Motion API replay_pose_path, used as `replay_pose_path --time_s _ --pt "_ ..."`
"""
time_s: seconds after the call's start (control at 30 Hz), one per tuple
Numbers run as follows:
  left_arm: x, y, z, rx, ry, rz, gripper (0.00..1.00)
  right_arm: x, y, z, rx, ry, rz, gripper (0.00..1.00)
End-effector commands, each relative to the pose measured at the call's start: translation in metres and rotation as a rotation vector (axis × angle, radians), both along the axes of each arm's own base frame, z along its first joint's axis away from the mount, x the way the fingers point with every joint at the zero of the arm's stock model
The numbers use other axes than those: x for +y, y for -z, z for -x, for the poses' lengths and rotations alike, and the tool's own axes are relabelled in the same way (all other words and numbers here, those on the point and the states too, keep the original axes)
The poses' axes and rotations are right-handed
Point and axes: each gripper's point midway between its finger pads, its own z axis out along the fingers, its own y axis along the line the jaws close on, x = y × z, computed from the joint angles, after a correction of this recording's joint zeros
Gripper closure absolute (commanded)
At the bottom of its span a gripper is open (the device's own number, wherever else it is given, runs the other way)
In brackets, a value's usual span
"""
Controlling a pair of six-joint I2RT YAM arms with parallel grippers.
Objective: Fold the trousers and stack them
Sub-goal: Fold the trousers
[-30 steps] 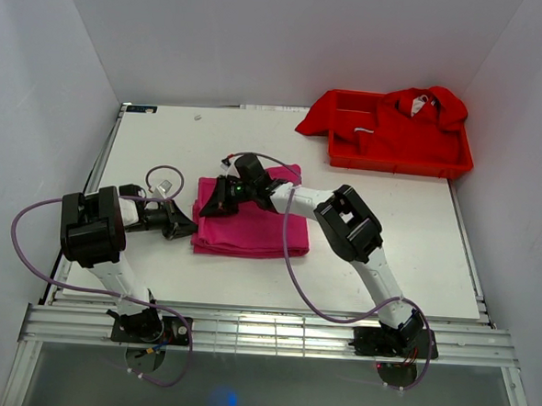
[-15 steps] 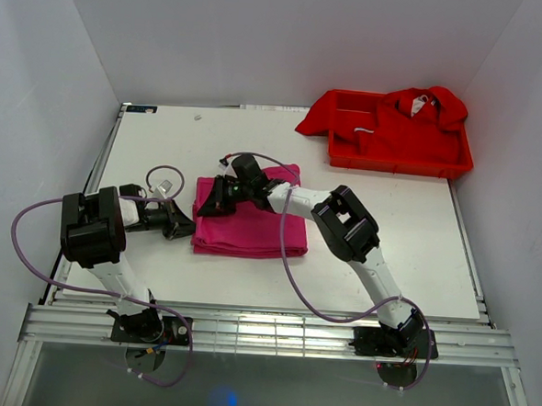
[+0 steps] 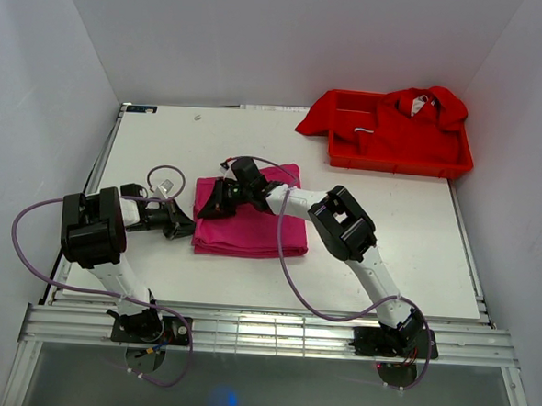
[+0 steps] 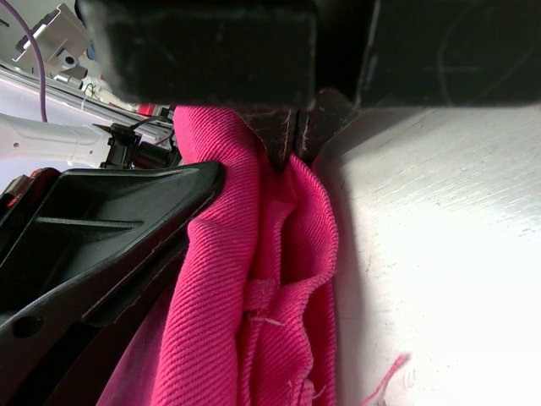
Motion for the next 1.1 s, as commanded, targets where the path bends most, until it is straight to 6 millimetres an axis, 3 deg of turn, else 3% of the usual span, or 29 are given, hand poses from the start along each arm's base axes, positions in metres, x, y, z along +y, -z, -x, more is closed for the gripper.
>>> replay_pose_path --time_s 0.0,0.63,0.77,0.8,0.83,0.9,0.93,1.03,1.07 --pt "0.006 0.033 0.015 0.057 0.004 -0.16 1.0 0.018 -0.016 0.0 -0.02 0.006 -0.049 0.92" --pt "0.004 0.035 0.016 0.063 0.011 -0.164 1.0 0.026 -0.013 0.005 0.001 0.009 -0.07 0.92" --pt "0.004 0.033 0.015 0.061 0.012 -0.165 1.0 0.021 0.001 0.007 0.013 0.01 -0.044 0.92" --pt "0.005 0.03 0.012 0.052 0.013 -0.17 0.95 0.019 0.002 0.007 0.017 0.009 -0.043 0.92" --pt "0.007 0.026 0.012 0.061 0.01 -0.172 0.79 0.019 0.0 0.006 0.009 0.004 -0.058 0.92" --pt "0.013 0.015 -0.001 0.029 0.008 -0.194 0.64 0.015 -0.001 0.01 0.016 -0.012 -0.079 0.92" --pt "0.019 0.012 -0.006 0.02 -0.001 -0.225 0.49 0.016 -0.007 0.01 0.003 -0.015 -0.099 0.92" --pt "0.042 -0.009 -0.025 -0.032 -0.01 -0.322 0.37 0.017 -0.019 0.01 -0.033 -0.028 -0.117 0.88" --pt "0.053 -0.011 -0.022 -0.004 -0.025 -0.355 0.35 0.017 -0.021 0.009 -0.044 -0.028 -0.122 0.88"
